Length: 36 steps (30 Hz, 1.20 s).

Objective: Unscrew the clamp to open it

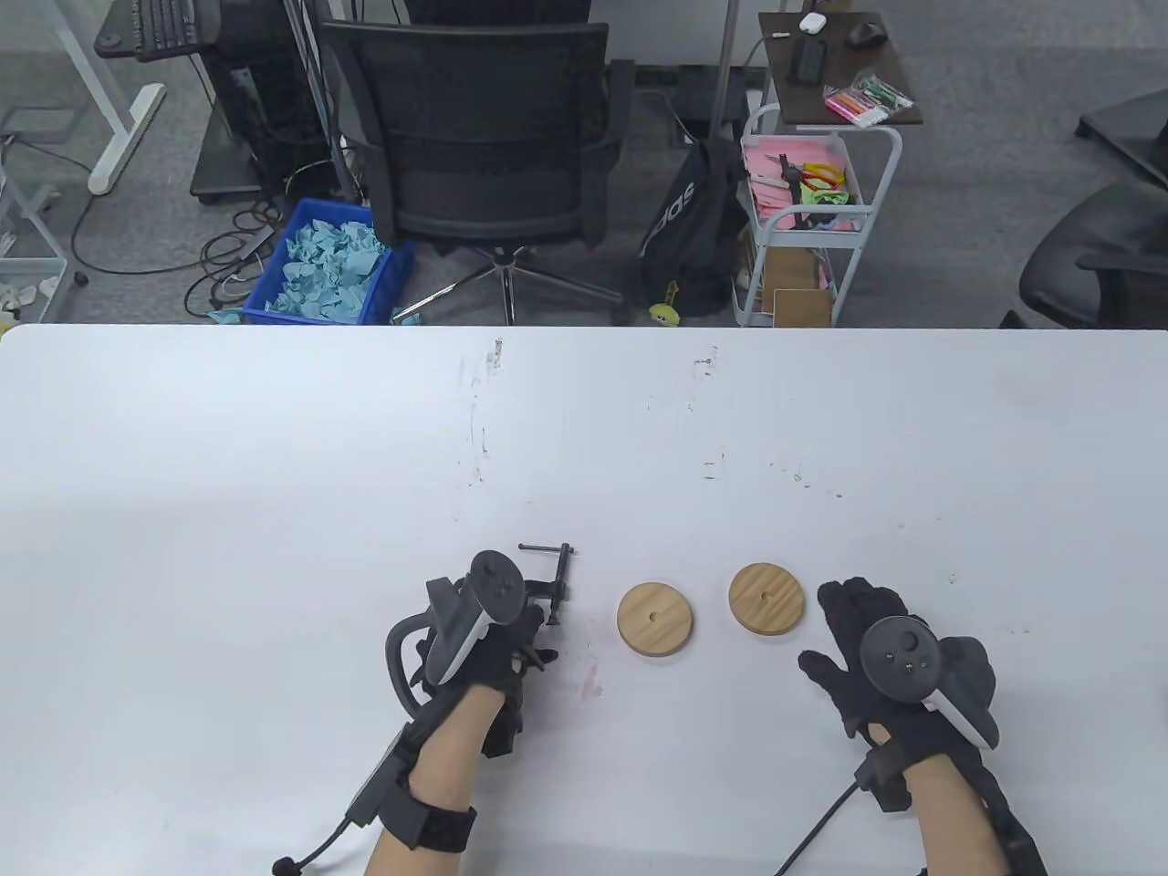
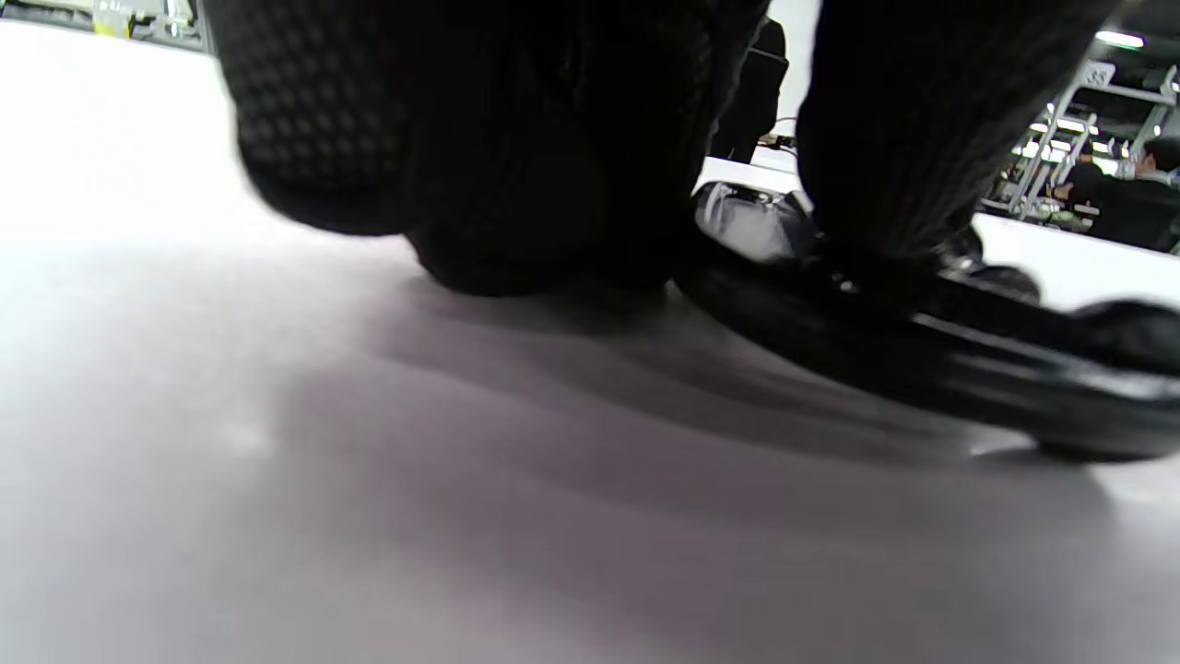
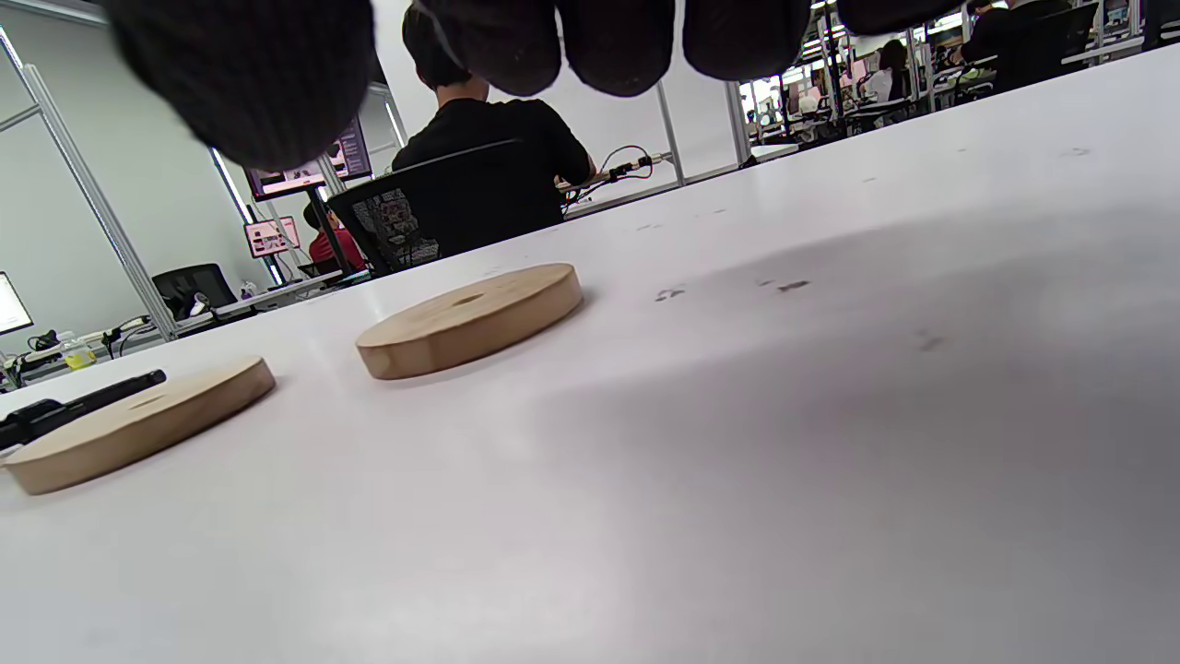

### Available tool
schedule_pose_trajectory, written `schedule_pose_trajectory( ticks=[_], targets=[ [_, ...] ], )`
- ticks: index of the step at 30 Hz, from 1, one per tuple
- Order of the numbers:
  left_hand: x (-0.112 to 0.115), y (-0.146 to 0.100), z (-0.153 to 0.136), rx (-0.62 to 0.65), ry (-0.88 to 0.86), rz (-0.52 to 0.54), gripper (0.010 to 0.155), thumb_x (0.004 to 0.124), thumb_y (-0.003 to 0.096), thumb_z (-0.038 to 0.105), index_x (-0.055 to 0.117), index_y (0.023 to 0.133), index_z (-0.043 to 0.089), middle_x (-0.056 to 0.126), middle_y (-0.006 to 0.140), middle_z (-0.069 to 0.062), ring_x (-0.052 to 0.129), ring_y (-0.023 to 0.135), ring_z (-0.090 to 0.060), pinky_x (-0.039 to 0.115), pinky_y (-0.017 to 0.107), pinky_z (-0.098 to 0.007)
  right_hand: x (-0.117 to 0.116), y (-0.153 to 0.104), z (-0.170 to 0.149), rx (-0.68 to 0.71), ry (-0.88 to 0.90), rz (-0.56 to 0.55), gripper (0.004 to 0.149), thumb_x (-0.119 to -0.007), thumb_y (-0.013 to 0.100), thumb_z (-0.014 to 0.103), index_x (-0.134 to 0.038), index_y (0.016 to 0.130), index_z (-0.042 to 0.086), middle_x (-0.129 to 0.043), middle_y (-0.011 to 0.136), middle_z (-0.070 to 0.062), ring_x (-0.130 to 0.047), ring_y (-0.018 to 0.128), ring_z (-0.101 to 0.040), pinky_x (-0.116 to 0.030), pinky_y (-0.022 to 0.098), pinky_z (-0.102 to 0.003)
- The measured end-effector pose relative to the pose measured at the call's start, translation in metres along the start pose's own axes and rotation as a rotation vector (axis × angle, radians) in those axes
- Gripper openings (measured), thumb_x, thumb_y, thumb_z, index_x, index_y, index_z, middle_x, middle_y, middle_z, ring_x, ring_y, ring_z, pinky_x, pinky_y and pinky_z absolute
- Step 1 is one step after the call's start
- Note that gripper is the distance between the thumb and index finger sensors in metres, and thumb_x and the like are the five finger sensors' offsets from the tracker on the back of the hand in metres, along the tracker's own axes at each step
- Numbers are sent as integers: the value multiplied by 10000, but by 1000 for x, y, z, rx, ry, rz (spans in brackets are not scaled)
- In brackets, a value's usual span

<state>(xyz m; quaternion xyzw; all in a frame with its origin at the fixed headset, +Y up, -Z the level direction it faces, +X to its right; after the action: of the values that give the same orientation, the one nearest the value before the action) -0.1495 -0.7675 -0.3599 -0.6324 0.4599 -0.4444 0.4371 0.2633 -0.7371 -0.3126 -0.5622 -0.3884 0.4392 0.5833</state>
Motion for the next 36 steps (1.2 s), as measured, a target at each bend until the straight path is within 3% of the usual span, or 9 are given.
schedule_pose_trajectory(
  ticks=[6, 9, 12, 16, 20, 23, 28, 34, 36],
  targets=[
    [-5, -6, 6, 24, 22, 34, 540, 877, 431, 543, 912, 767, 122, 780, 970, -165, 995, 584, -244, 898, 385, -314, -1, 1, 2, 8, -16, 6, 780, -747, 400, 552, -449, 1056, 253, -408, 1083, -63, -444, 1029, -461, -399, 699, -661],
    [-40, -20, 12, 129, -6, 209, 518, 889, 427, 521, 887, 825, 189, 775, 994, -124, 992, 693, -295, 885, 461, -365, -1, 1, 4, 13, -33, 2, 786, -747, 399, 558, -444, 1057, 254, -405, 1085, -58, -438, 1032, -459, -390, 700, -664],
    [-67, -41, 18, 217, -8, 317, 566, 878, 423, 558, 842, 879, 225, 743, 1027, -101, 953, 772, -302, 855, 534, -401, -1, 0, 7, 19, -52, 2, 805, -751, 390, 577, -437, 1060, 261, -394, 1090, -55, -420, 1039, -460, -368, 703, -671],
    [-70, -62, 12, 290, 55, 368, 699, 854, 401, 666, 759, 985, 294, 772, 1026, -91, 925, 822, -333, 830, 579, -441, -7, 1, 8, 31, -86, 53, 914, -790, 325, 657, -411, 1067, 283, -359, 1105, -36, -371, 1061, -457, -291, 708, -696],
    [-62, -68, -3, 332, 107, 333, 865, 786, 383, 766, 584, 1100, 326, 555, 1165, -124, 655, 1049, -448, 662, 721, -576, -9, 1, 8, 46, -110, 74, 940, -769, 301, 727, -375, 1072, 361, -316, 1122, -2, -289, 1078, -456, -232, 704, -713],
    [-52, -73, -12, 371, 139, 301, 1012, 719, 369, 824, 410, 1148, 257, 333, 1224, -137, 386, 1136, -481, 499, 770, -658, -9, -1, 8, 50, -118, 72, 933, -756, 301, 744, -373, 1071, 382, -302, 1127, 8, -271, 1081, -455, -225, 701, -718],
    [-36, -69, -20, 393, 116, 208, 1055, 689, 350, 846, 258, 1148, 306, 120, 1215, -133, 150, 1122, -509, 323, 753, -735, -11, -2, 7, 48, -116, 81, 955, -729, 295, 773, -346, 1075, 377, -283, 1128, 3, -262, 1084, -451, -221, 696, -723],
    [-31, -67, -22, 419, 157, 178, 1102, 641, 315, 898, 140, 1126, 345, -153, 1086, -173, -142, 958, -573, 157, 677, -771, -15, -1, 6, 37, -121, 97, 954, -704, 297, 787, -336, 1077, 378, -276, 1129, 5, -257, 1083, -452, -215, 692, -725],
    [-31, -68, -22, 422, 143, 170, 1115, 644, 308, 903, 130, 1124, 343, -159, 1081, -175, -140, 964, -569, 148, 672, -773, -15, -1, 6, 31, -121, 95, 944, -701, 307, 780, -336, 1077, 373, -280, 1128, 1, -260, 1082, -454, -215, 693, -723]
  ],
)
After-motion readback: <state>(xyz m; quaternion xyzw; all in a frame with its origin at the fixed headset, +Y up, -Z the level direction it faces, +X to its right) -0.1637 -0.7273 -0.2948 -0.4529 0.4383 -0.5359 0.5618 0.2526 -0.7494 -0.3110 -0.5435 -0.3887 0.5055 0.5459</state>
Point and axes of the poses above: the tracker on the back of each hand, its own z axis roughly to the thumb side, its own y axis roughly from the wrist to the fingertips, x = y × z, the point moved 5 cm from there along y, roughly from the wrist to the fingertips
